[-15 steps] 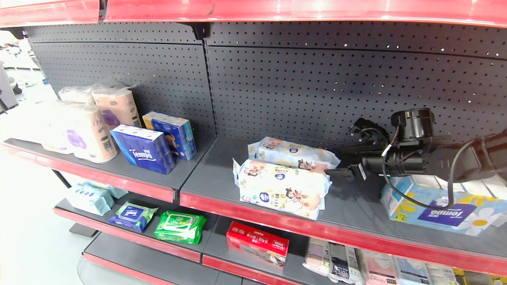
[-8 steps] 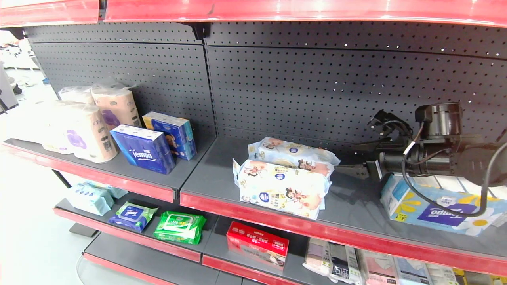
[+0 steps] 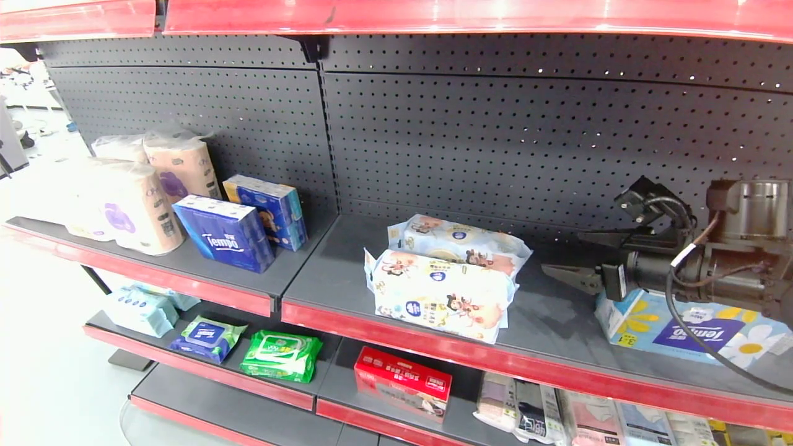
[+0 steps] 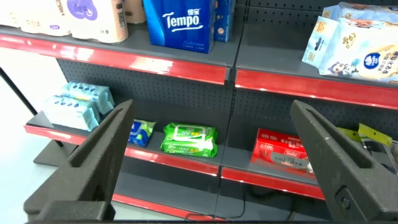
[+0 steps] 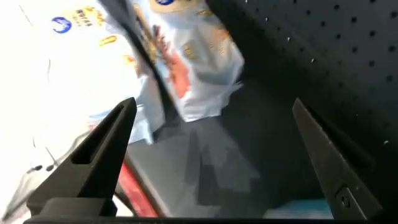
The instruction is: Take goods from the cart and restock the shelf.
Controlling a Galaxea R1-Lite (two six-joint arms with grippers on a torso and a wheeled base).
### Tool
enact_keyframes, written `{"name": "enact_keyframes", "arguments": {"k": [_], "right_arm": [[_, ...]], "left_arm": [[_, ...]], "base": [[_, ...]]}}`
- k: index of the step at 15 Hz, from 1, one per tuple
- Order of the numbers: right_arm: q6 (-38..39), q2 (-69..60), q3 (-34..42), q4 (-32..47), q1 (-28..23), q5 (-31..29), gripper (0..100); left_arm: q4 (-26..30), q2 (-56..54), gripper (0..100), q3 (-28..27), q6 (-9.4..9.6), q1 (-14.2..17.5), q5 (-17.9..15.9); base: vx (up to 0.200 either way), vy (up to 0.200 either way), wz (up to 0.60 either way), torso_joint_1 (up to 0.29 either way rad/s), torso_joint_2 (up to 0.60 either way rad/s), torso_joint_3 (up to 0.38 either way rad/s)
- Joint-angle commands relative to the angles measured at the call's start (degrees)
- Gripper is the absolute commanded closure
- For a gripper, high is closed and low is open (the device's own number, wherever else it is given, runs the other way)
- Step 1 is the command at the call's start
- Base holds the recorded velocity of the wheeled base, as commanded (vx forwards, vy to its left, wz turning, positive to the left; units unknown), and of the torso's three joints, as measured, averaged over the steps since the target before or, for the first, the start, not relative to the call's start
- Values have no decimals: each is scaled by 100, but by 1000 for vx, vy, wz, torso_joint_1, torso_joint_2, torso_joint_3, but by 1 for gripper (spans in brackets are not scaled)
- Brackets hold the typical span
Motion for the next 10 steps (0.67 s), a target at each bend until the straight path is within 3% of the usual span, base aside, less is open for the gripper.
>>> {"name": "enact_keyframes", "arguments": {"k": [1,3,7,10], "right_arm": [[129,-371,362,-157,157,-66,0],[419,-696,872,-175,517,-66,0],[428,-599,916,-175,535,-241,0],[507,-1153,916,-113,508,-1155,0]], "left_arm": [[-2,0,0,0,-6,4,-2],[-2,0,0,0,2,4,-2],[-2,0,0,0,2,4,-2],[-2,0,0,0,2,4,-2]], "base": [[0,0,0,0,0,0],[0,0,0,0,0,0],[0,0,0,0,0,0],[0,0,0,0,0,0]]}}
